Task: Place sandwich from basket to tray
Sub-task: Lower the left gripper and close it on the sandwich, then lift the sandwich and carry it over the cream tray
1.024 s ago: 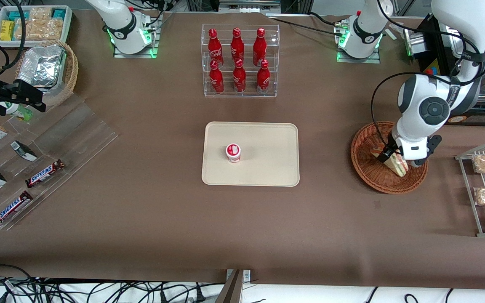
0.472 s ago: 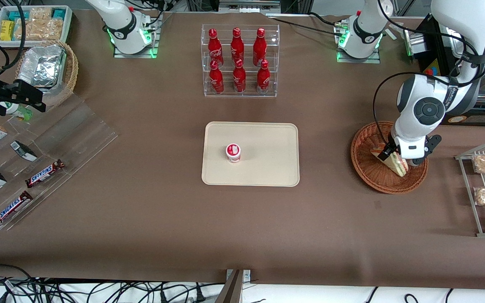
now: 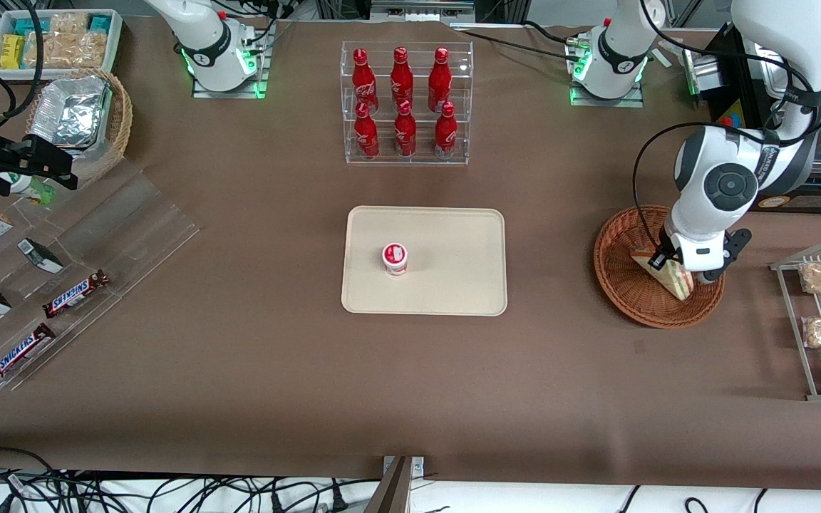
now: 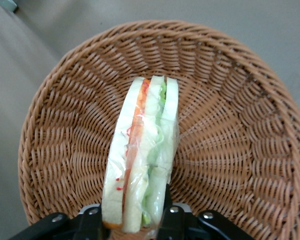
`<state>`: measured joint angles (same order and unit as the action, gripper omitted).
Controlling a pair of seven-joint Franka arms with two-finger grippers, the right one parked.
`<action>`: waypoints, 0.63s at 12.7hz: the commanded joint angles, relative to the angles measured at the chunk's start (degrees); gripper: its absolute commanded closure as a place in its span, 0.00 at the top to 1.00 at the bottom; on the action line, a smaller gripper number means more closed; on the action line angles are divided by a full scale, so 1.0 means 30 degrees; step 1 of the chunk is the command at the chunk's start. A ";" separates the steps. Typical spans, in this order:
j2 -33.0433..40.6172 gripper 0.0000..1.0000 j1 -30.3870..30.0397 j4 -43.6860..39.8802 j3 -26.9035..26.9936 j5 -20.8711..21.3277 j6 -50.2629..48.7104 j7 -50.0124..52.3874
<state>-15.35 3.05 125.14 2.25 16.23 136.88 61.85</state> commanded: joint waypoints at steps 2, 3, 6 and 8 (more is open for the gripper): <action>0.0341 0.22 0.0125 -0.2098 -0.0777 0.0419 -0.3431 0.0244; 0.0370 0.22 0.0125 -0.2684 -0.1070 0.0332 -0.4339 0.0214; 0.0750 0.22 0.0095 -0.5606 -0.2707 -0.1735 -0.7791 -0.1356; 0.0751 0.22 0.0212 -0.8710 -0.3152 -0.4199 -1.1333 -0.3411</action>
<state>-13.37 3.63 107.05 -6.27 8.67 111.64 57.15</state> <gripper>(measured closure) 0.780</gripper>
